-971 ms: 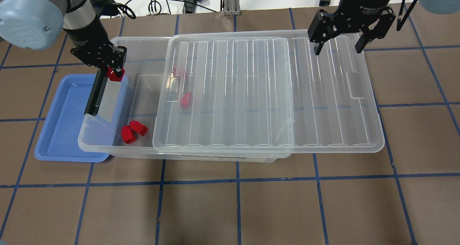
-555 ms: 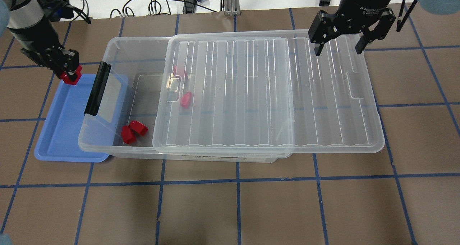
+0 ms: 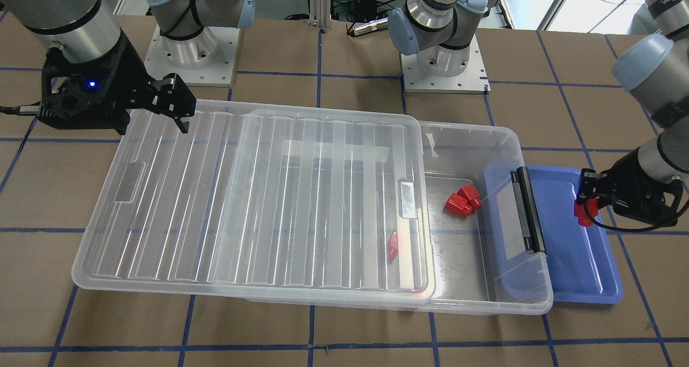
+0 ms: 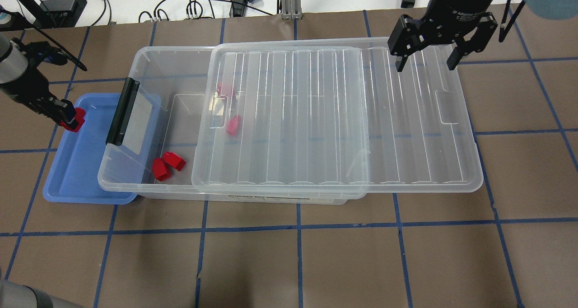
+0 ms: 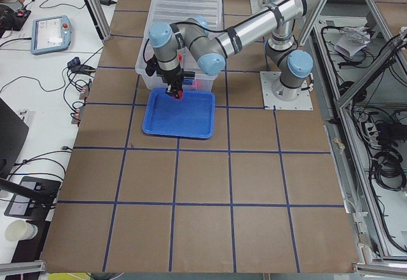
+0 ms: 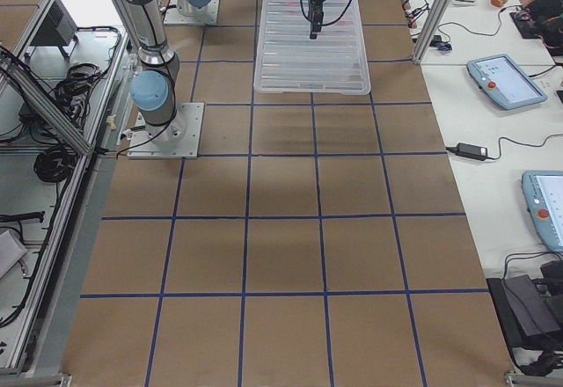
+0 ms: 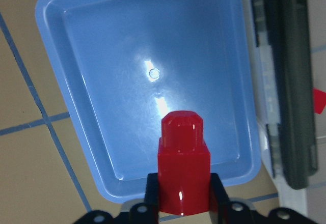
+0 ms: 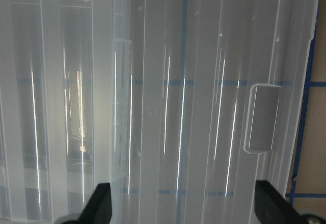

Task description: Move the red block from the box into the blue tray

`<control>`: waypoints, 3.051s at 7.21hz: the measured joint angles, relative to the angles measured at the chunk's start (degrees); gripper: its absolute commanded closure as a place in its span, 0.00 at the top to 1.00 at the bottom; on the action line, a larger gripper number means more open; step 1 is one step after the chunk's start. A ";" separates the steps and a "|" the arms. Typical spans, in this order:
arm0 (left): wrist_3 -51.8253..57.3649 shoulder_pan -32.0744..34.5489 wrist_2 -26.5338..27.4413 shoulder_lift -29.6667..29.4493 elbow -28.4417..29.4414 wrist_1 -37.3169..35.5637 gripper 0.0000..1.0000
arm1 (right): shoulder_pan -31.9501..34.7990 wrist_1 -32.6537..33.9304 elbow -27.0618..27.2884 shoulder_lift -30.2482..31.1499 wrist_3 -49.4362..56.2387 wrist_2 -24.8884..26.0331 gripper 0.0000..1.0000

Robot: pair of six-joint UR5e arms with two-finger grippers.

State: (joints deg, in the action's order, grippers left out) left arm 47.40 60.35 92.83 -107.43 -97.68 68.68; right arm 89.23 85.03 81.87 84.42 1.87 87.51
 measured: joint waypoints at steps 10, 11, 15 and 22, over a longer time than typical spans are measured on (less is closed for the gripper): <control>-8.50 7.80 -1.18 6.97 5.08 13.07 1.00 | -10.80 0.76 0.85 -1.42 13.20 1.71 1.00; -14.76 12.01 -1.00 8.91 8.26 18.48 1.00 | -15.23 0.84 2.42 -1.45 16.71 5.16 1.00; -42.98 28.96 -0.99 15.46 10.16 23.17 1.00 | -19.19 6.29 12.75 -1.92 19.02 9.73 1.00; -47.13 29.82 -1.55 18.83 10.76 22.41 1.00 | -14.86 13.57 18.28 -2.29 14.45 8.15 1.00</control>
State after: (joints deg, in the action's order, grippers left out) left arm 0.27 90.17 91.29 -88.60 -86.92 91.09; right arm 74.36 98.60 100.15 82.13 16.32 95.66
